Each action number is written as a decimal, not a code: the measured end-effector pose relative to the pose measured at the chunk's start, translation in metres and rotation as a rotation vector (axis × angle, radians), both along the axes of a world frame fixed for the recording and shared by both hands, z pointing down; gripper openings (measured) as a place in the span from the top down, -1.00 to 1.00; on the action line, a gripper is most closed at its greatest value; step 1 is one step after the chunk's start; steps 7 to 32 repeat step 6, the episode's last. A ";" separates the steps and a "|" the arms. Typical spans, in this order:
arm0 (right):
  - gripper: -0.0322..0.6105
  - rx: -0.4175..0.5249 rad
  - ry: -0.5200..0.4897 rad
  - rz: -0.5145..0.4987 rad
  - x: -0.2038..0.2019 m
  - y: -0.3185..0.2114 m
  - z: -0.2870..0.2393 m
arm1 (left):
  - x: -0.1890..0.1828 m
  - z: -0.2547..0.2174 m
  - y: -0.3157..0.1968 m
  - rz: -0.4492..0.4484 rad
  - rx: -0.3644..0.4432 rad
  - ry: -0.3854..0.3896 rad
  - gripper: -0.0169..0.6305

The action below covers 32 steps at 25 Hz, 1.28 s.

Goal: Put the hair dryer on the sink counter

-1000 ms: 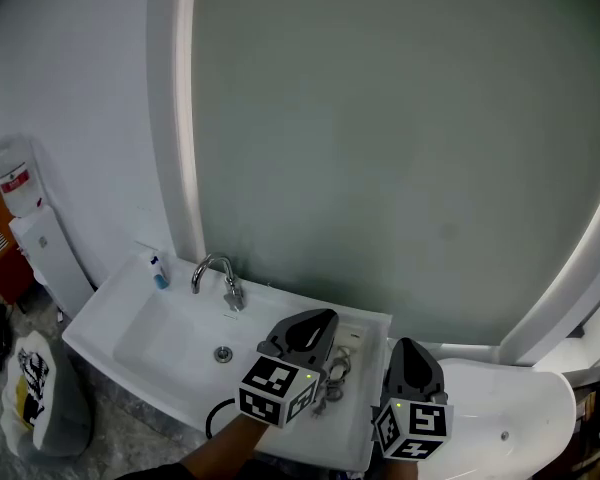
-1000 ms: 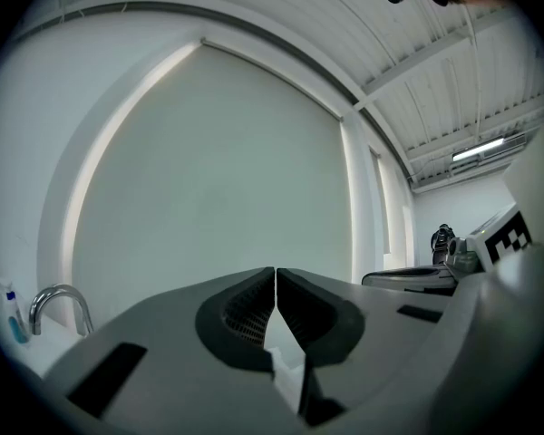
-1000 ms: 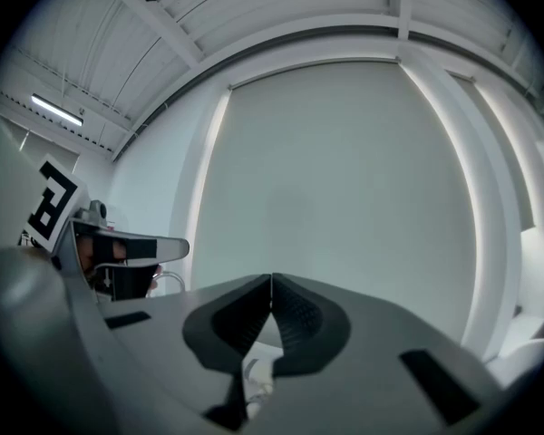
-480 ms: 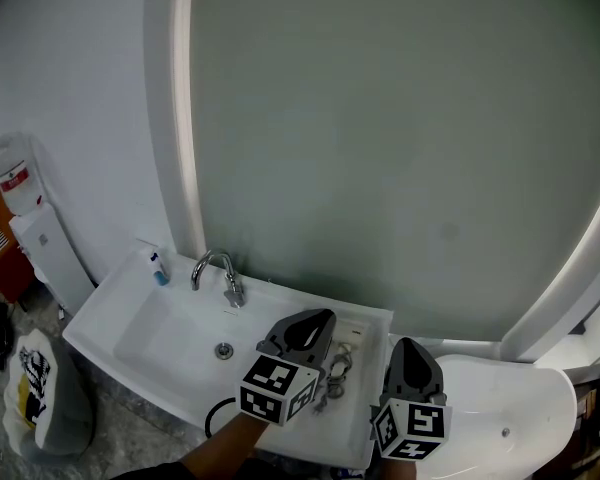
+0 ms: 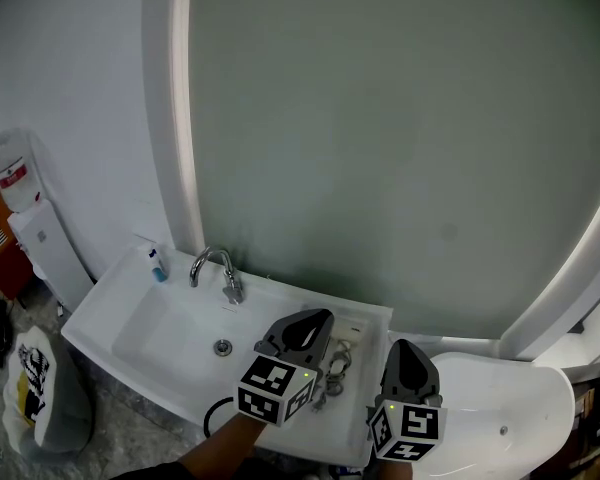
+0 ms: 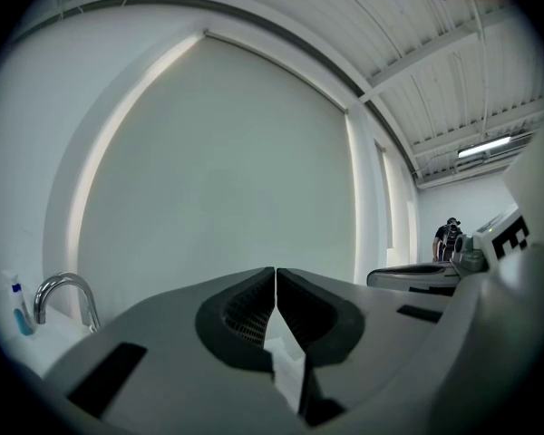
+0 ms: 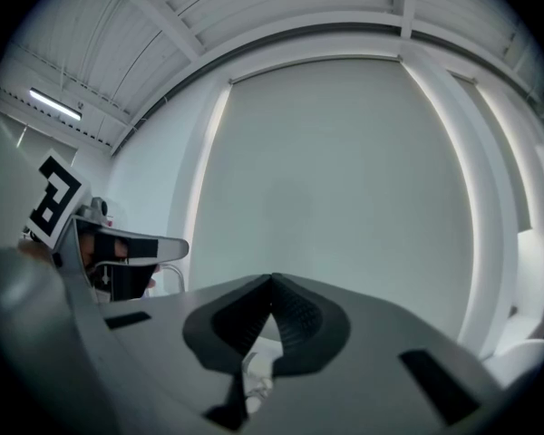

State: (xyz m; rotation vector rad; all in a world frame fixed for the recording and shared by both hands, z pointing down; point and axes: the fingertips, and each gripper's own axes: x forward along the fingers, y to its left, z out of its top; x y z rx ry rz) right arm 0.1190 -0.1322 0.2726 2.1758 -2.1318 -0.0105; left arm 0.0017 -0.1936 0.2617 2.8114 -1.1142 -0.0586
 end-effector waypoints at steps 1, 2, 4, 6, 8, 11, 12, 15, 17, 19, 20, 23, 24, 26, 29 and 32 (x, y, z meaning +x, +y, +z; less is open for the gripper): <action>0.83 0.001 -0.001 0.001 0.000 0.000 0.000 | 0.000 -0.001 0.001 0.001 0.003 0.003 0.90; 0.84 0.002 -0.002 0.001 -0.001 0.000 0.000 | 0.000 -0.003 0.001 0.003 0.006 0.004 0.90; 0.84 0.004 -0.003 -0.003 -0.003 -0.001 0.000 | 0.000 -0.005 0.000 0.005 0.011 0.006 0.90; 0.84 0.005 -0.006 -0.012 -0.007 -0.002 0.001 | -0.001 -0.006 0.000 0.007 0.010 0.009 0.90; 0.84 0.005 -0.006 -0.012 -0.007 -0.002 0.001 | -0.001 -0.006 0.000 0.007 0.010 0.009 0.90; 0.84 0.005 -0.006 -0.012 -0.007 -0.002 0.001 | -0.001 -0.006 0.000 0.007 0.010 0.009 0.90; 0.84 0.005 -0.006 -0.012 -0.007 -0.002 0.001 | -0.001 -0.006 0.000 0.007 0.010 0.009 0.90; 0.84 0.005 -0.006 -0.012 -0.007 -0.002 0.001 | -0.001 -0.006 0.000 0.007 0.010 0.009 0.90; 0.84 0.005 -0.006 -0.012 -0.007 -0.002 0.001 | -0.001 -0.006 0.000 0.007 0.010 0.009 0.90; 0.84 0.005 -0.006 -0.012 -0.007 -0.002 0.001 | -0.001 -0.006 0.000 0.007 0.010 0.009 0.90; 0.84 0.005 -0.006 -0.012 -0.007 -0.002 0.001 | -0.001 -0.006 0.000 0.007 0.010 0.009 0.90; 0.84 0.005 -0.006 -0.012 -0.007 -0.002 0.001 | -0.001 -0.006 0.000 0.007 0.010 0.009 0.90; 0.84 0.005 -0.006 -0.012 -0.007 -0.002 0.001 | -0.001 -0.006 0.000 0.007 0.010 0.009 0.90; 0.84 0.005 -0.006 -0.012 -0.007 -0.002 0.001 | -0.001 -0.006 0.000 0.007 0.010 0.009 0.90; 0.84 0.005 -0.006 -0.012 -0.007 -0.002 0.001 | -0.001 -0.006 0.000 0.007 0.010 0.009 0.90; 0.84 0.005 -0.006 -0.012 -0.007 -0.002 0.001 | -0.001 -0.006 0.000 0.007 0.010 0.009 0.90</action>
